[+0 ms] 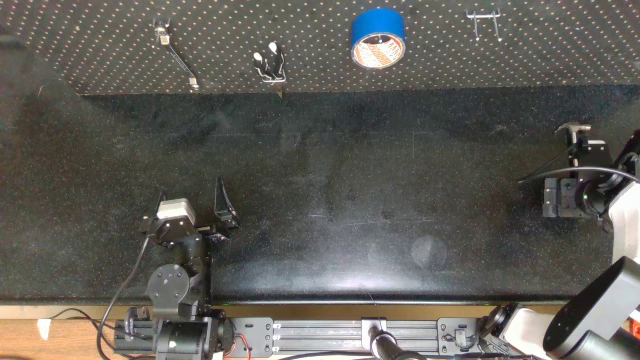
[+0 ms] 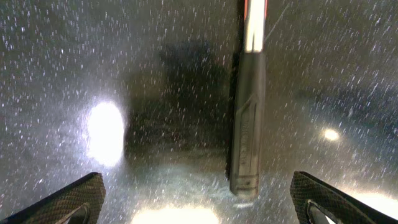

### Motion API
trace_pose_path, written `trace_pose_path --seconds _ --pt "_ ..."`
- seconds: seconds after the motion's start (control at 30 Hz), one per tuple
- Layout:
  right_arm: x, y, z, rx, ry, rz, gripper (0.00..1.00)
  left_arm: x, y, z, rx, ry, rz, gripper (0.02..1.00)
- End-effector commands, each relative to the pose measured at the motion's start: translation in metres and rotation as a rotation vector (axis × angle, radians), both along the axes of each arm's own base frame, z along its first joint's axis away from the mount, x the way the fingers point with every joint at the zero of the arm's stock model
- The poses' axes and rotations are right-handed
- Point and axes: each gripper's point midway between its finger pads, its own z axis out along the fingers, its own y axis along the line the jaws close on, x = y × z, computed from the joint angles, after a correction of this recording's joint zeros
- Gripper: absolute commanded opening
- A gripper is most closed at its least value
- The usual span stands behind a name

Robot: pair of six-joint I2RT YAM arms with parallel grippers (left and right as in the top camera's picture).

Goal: Place Tools Onto Pegboard

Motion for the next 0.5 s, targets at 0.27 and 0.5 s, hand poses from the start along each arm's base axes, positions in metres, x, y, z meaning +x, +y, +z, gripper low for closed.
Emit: trace_pose_path --seconds 0.27,0.5 --pt "0.006 -0.023 -0.009 0.017 -0.003 -0.007 0.974 0.0 0.001 -0.001 0.012 0.003 0.002 0.996" --pt "0.01 -0.024 -0.018 0.028 0.0 -0.006 0.976 0.0 0.001 -0.001 0.012 0.003 0.002 0.996"
